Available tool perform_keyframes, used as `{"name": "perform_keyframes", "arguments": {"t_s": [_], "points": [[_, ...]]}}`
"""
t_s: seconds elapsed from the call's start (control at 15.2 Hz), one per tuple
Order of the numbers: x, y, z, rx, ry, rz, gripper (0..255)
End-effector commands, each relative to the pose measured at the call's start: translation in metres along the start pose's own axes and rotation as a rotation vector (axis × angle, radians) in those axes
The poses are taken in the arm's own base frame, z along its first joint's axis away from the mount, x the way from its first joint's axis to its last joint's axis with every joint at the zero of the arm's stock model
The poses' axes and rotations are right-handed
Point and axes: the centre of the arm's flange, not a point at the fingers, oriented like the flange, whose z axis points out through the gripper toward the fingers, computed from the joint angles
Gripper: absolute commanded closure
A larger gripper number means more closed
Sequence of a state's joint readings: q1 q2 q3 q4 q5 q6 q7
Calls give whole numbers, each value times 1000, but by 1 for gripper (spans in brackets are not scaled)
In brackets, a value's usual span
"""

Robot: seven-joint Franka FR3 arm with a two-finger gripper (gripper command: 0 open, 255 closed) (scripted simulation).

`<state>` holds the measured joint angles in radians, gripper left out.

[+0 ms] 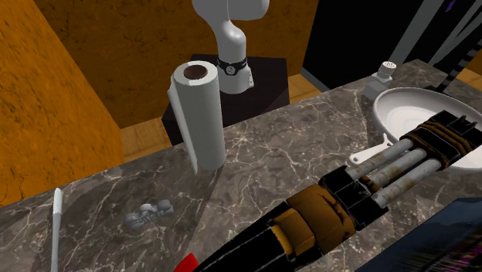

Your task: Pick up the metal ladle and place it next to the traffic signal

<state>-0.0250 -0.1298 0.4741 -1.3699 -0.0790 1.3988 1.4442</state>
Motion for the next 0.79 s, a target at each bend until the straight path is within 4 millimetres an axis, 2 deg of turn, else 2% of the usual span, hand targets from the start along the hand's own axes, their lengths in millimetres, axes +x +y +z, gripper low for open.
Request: {"name": "perform_keyframes", "arguments": {"t_s": [0.0,0.73], "points": [[-24,4,-5,0,0,1,255],[-164,32,-31,0,0,1,255]]}}
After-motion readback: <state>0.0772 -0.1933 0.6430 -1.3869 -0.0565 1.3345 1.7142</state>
